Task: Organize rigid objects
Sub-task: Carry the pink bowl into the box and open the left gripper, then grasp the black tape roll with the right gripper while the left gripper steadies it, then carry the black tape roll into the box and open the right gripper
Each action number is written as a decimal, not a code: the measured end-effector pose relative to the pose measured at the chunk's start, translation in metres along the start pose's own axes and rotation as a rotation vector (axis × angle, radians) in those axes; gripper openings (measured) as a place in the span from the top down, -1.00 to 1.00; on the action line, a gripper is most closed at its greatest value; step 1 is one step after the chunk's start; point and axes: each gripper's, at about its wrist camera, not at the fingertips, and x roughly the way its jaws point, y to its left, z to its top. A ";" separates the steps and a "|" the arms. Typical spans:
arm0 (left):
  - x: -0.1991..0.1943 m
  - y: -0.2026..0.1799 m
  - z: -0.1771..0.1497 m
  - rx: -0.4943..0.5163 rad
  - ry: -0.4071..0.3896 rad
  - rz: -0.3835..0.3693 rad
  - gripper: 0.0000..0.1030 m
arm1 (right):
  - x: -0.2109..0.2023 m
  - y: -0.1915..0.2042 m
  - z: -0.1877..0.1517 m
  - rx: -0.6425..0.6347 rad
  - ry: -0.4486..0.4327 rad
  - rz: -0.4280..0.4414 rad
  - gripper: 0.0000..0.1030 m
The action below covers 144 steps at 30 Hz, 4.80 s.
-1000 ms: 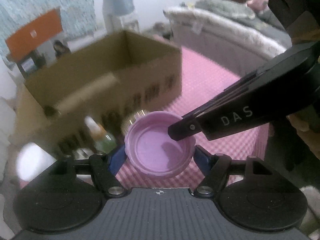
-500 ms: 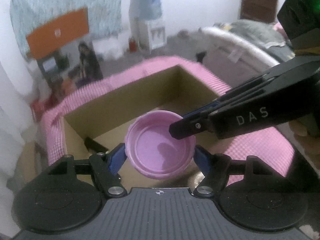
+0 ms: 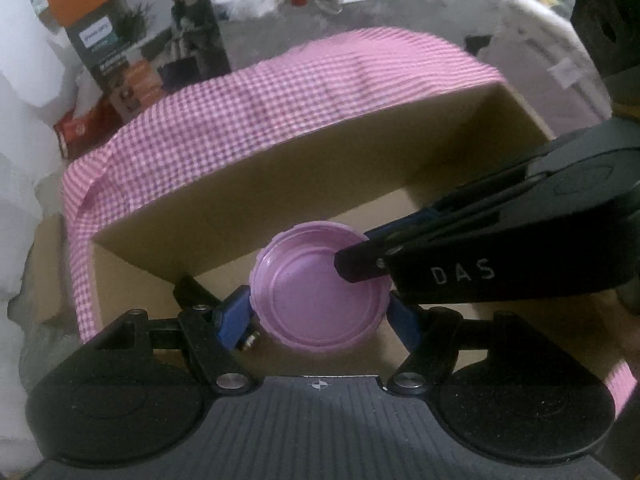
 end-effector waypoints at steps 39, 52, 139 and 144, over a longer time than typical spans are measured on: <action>-0.187 -0.016 -0.108 0.007 -0.442 -0.006 -0.97 | -0.241 0.055 -0.159 -0.234 -0.605 -0.119 -1.00; -0.123 -0.037 -0.233 -0.155 -0.311 -0.248 -1.00 | -0.250 0.083 -0.258 -0.301 -0.547 -0.489 -1.00; -0.006 0.015 -0.072 -0.121 0.058 -0.158 -0.21 | 0.013 0.051 -0.051 -0.202 0.059 -0.073 0.61; -0.003 0.013 -0.069 -0.108 0.058 -0.153 -0.21 | 0.027 0.048 -0.048 -0.197 0.085 -0.079 0.61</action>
